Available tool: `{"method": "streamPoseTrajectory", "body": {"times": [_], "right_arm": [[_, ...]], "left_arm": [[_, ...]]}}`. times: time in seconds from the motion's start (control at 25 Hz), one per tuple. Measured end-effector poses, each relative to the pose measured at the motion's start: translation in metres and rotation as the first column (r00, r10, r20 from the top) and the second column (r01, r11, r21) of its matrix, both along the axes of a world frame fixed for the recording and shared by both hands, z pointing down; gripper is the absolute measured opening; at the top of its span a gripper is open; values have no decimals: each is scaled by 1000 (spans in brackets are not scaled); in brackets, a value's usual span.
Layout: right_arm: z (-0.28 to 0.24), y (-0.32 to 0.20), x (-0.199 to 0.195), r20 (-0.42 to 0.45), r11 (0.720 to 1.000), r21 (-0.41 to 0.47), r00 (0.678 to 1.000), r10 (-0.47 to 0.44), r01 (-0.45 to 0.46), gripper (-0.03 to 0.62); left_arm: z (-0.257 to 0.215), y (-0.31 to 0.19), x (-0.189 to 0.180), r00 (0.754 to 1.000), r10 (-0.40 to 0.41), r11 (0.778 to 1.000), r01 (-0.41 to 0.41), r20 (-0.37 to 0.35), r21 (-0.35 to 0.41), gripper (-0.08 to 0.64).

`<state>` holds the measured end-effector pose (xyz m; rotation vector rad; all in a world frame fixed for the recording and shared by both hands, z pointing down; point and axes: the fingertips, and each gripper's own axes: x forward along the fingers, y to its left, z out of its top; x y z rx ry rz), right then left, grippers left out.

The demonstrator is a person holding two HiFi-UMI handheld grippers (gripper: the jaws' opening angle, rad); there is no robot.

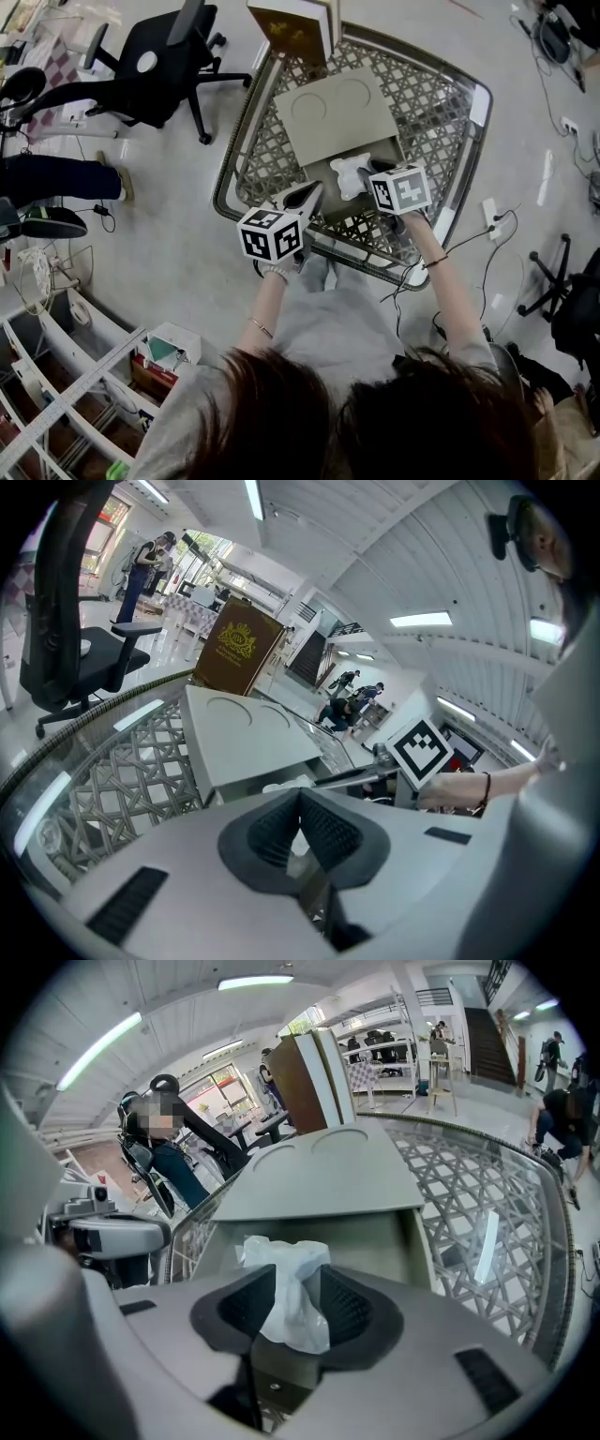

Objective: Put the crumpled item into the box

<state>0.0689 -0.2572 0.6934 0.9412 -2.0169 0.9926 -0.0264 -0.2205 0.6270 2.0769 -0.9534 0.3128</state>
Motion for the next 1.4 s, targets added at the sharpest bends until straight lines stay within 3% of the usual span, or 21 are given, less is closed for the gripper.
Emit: {"method": "streamPoseTrajectory", "body": {"times": [0.28, 0.56, 0.76, 1.4], "right_arm": [[-22, -4, 1, 38, 997, 83, 999, 4, -7, 143], [-45, -1, 2, 64, 989, 149, 998, 0, -10, 57], [-69, 5, 4, 90, 978, 206, 996, 7, -26, 31], [-168, 10, 16, 213, 888, 438, 976, 52, -143, 23]], "left_arm": [[-10, -2, -1, 1000, 7, 1000, -8, 3, 27, 17], [-24, -6, -1, 1000, 26, 998, -26, 6, 60, 17], [-41, -6, 0, 999, 47, 994, -48, 9, 102, 17], [-111, -7, -8, 999, 49, 965, -46, -7, 260, 17]]}}
